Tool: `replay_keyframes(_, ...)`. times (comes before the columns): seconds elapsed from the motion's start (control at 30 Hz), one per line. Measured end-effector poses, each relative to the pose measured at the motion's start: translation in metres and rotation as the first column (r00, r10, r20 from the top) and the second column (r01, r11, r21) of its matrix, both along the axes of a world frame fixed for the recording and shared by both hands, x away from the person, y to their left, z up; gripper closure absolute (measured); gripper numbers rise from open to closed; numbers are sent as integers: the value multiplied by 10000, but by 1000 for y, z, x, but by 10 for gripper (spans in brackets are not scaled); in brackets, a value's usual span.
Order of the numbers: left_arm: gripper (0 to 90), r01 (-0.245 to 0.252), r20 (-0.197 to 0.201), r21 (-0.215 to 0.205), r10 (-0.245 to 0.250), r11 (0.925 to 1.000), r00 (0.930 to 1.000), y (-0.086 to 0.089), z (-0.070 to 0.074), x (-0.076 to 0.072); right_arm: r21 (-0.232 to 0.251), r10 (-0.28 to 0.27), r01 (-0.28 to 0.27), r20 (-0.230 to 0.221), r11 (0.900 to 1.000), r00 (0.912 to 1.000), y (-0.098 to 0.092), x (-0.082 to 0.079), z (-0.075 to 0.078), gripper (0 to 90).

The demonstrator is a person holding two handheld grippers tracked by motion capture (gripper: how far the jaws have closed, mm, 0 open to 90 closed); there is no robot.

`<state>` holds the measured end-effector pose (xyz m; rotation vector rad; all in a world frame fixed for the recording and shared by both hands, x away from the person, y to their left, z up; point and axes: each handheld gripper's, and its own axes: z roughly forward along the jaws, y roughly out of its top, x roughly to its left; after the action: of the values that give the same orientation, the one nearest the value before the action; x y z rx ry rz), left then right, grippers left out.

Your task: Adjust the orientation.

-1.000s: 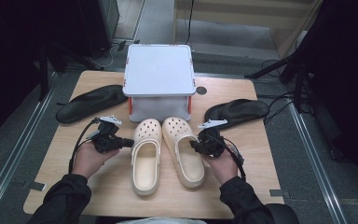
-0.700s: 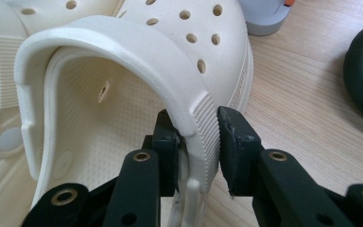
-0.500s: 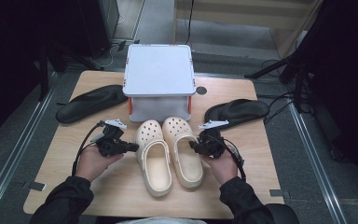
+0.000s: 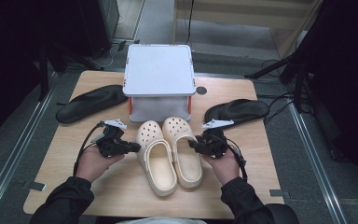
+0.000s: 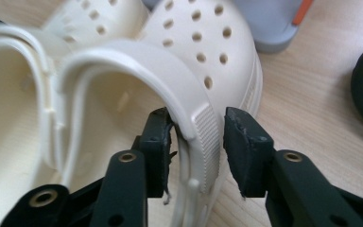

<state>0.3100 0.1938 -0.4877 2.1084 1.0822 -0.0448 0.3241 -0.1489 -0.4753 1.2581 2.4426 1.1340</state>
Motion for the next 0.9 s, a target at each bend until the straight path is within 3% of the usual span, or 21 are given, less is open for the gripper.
replay_keyframes(0.33,665,-395,499,-396,414,9984,9979,12,20,3,613,317,-337,329,9975,9990,-12,-23,23,599)
replay_keyframes(0.57,634,-302,728,-260,320,9992,9968,17,33,10,583,854,-868,267,9945,9960,-1,-38,18,586)
replay_keyframes(0.7,667,-278,910,-178,294,9995,9954,19,41,13,650,1011,-1020,168,9927,9947,5,-41,13,582)
replay_keyframes(0.9,838,-258,656,-451,287,9986,9974,19,55,21,829,736,-742,105,9938,9972,11,-42,11,614)
